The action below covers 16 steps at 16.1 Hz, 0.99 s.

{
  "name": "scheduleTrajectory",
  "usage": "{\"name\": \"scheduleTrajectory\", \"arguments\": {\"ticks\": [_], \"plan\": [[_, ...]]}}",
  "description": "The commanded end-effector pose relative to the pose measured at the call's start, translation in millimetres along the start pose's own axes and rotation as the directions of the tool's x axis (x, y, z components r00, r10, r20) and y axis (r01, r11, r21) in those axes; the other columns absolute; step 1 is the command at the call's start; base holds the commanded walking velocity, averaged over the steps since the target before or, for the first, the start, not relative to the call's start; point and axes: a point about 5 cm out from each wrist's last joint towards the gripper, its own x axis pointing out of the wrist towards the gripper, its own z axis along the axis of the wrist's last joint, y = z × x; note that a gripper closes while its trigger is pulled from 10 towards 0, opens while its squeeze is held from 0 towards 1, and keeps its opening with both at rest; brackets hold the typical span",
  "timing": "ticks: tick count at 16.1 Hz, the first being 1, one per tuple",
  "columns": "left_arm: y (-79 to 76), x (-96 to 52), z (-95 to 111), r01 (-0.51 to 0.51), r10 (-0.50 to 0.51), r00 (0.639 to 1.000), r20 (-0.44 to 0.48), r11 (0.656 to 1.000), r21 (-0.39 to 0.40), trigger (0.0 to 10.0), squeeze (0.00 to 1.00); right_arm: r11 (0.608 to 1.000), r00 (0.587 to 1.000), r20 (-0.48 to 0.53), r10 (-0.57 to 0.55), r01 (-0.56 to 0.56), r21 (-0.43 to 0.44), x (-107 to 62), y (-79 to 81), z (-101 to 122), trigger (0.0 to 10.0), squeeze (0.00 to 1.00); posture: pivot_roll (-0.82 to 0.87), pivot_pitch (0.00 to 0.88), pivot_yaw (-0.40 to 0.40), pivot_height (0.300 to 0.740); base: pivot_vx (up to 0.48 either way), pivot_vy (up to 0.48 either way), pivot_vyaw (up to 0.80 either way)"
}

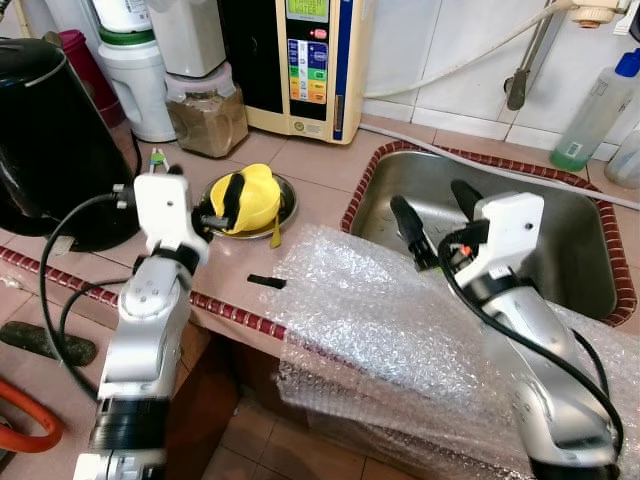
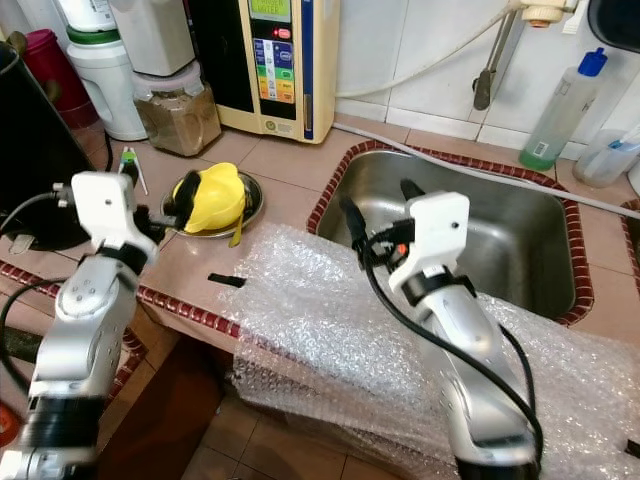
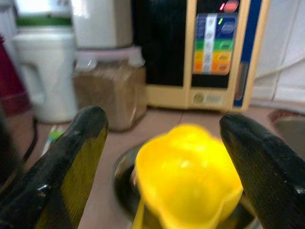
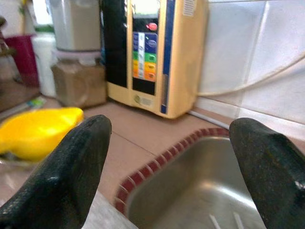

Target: Kitchen organization

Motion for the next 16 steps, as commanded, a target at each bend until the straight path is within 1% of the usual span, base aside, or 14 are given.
{"name": "scheduleTrajectory", "arguments": {"ticks": [1,2,3,4,5,6,7,8,11,12,13,14,15,16], "plan": [[2.5,-8.5,0.1,-0.012,0.012,1.000,-0.004,1.000,-0.004,10.0,1.00,0.999,0.999,-0.014,-0.032,0.031,-0.042,-6.1,-7.2,3.3,10.0,0.00,0.04,0.100,0.028,0.740,0.000,0.000,0.00],[1.5,-11.7,0.0,-0.007,0.007,1.000,-0.004,1.000,-0.006,10.0,1.00,0.996,0.998,-0.018,-0.057,0.055,-0.070,-8.4,-10.8,3.4,10.0,0.00,0.04,0.100,0.028,0.740,0.000,0.000,0.00],[-0.4,-16.7,-1.8,-0.004,0.004,1.000,-0.014,1.000,-0.007,10.0,1.00,0.982,0.993,-0.035,-0.114,0.108,-0.152,-12.2,-17.4,2.1,10.0,0.00,0.04,0.097,0.027,0.740,0.000,0.000,0.00],[-2.7,-22.2,-4.2,-0.002,0.003,1.000,-0.021,1.000,0.003,10.0,1.00,0.987,0.990,-0.056,-0.132,0.126,-0.102,-16.5,-19.6,-3.0,10.0,0.00,0.04,0.090,0.023,0.740,0.000,0.000,0.00],[-3.9,-23.6,-4.9,0.002,-0.002,1.000,-0.022,1.000,0.001,10.0,1.00,0.994,0.994,-0.042,-0.103,0.102,-0.029,-18.2,-18.3,-2.3,10.0,0.36,0.04,0.090,0.023,0.740,0.000,0.000,0.00],[-4.2,-24.8,-5.6,-0.001,0.001,1.000,-0.024,1.000,0.000,10.0,1.00,0.993,0.994,-0.038,-0.106,0.104,-0.059,-18.9,-17.8,-0.9,10.0,1.00,0.04,0.085,0.022,0.740,0.000,0.000,0.00],[-4.9,-25.2,-5.6,-0.005,0.005,1.000,-0.026,1.000,0.000,10.0,1.00,0.990,0.992,-0.043,-0.120,0.116,-0.081,-18.8,-17.6,-0.3,10.0,1.00,0.04,0.085,0.022,0.740,0.000,0.000,0.00],[-6.3,-24.3,-4.6,-0.011,0.011,1.000,-0.024,1.000,-0.003,10.0,1.00,0.991,0.992,-0.043,-0.119,0.116,-0.070,-18.3,-16.5,-0.1,10.0,0.00,0.04,0.078,0.024,0.740,0.000,0.000,0.00],[-7.5,-12.1,0.8,-0.011,0.011,1.000,-0.017,1.000,-0.016,10.0,1.00,0.991,0.990,-0.043,-0.134,0.133,-0.029,-17.2,-16.4,-0.1,10.0,0.00,0.04,0.072,0.026,0.740,0.000,0.000,0.00],[-6.6,-6.7,3.0,-0.019,0.018,1.000,-0.012,1.000,-0.023,10.0,0.90,0.992,0.991,-0.048,-0.125,0.124,-0.026,-16.8,-15.0,-0.4,10.0,0.00,0.04,0.072,0.026,0.740,0.000,0.000,0.00],[-6.1,-2.7,5.5,-0.024,0.024,1.000,-0.008,0.999,-0.034,10.0,0.00,0.993,0.992,-0.051,-0.116,0.115,-0.032,-16.6,-12.4,-0.1,10.0,0.00,0.04,0.068,0.030,0.740,0.000,0.000,0.00],[-6.4,0.2,8.8,-0.024,0.024,1.000,-0.001,0.999,-0.038,10.0,0.00,0.993,0.993,-0.046,-0.109,0.107,-0.053,-15.9,-7.7,2.0,10.0,0.00,0.04,0.068,0.030,0.740,0.000,0.000,0.00],[-7.7,-0.8,9.5,-0.016,0.016,1.000,0.001,0.999,-0.039,10.0,0.00,0.998,0.998,-0.019,-0.068,0.068,0.011,-14.5,-1.7,3.5,10.0,0.00,0.04,0.068,0.030,0.740,0.000,0.000,0.00],[-11.2,-3.9,8.7,0.005,-0.005,1.000,-0.003,0.999,-0.040,10.0,0.00,0.997,0.996,-0.035,-0.080,0.080,-0.012,-15.4,-1.3,3.4,10.0,0.00,0.03,0.066,0.032,0.740,0.000,0.000,0.00]]}}
